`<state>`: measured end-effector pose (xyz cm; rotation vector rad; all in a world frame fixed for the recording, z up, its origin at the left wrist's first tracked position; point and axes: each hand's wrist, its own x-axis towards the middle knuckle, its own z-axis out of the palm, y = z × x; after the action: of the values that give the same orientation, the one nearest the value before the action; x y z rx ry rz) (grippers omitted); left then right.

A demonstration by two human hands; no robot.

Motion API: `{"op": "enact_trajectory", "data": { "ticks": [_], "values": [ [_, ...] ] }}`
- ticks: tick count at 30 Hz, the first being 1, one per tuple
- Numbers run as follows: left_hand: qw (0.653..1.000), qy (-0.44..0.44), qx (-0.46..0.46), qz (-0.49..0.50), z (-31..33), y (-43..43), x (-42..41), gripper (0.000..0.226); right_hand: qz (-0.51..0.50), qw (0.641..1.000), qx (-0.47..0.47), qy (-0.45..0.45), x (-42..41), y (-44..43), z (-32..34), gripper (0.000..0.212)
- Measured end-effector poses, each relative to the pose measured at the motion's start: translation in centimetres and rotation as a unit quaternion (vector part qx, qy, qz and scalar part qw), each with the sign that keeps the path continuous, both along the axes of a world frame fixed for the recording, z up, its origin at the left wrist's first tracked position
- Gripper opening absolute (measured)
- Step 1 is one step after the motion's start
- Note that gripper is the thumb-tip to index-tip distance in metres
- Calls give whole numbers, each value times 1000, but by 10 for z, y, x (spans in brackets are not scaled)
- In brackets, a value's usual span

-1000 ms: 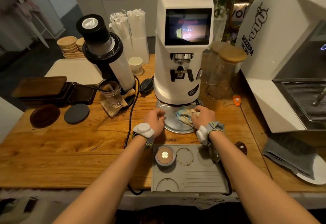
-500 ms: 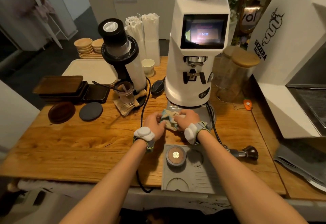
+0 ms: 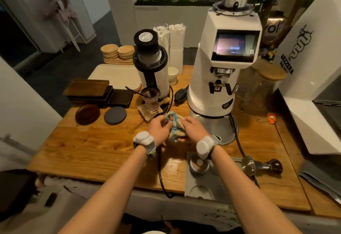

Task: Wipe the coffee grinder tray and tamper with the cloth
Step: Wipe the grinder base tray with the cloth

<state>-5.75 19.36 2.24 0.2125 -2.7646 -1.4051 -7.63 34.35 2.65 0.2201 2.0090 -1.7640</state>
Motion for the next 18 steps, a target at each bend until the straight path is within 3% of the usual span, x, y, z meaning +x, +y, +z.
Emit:
{"op": "enact_trajectory", "data": {
  "ticks": [7, 12, 18],
  "values": [
    [997, -24, -59, 42, -1, -58, 29, 19, 26, 997, 71, 22, 33, -63, -18, 17],
    [989, -73, -97, 82, -16, -100, 45, 18, 54, 995, 84, -7, 58, -106, -38, 25],
    [979, -117, -129, 105, -30, -119, 61, 21, 50, 985, 158, 39, 73, -128, -56, 40]
  ]
}}
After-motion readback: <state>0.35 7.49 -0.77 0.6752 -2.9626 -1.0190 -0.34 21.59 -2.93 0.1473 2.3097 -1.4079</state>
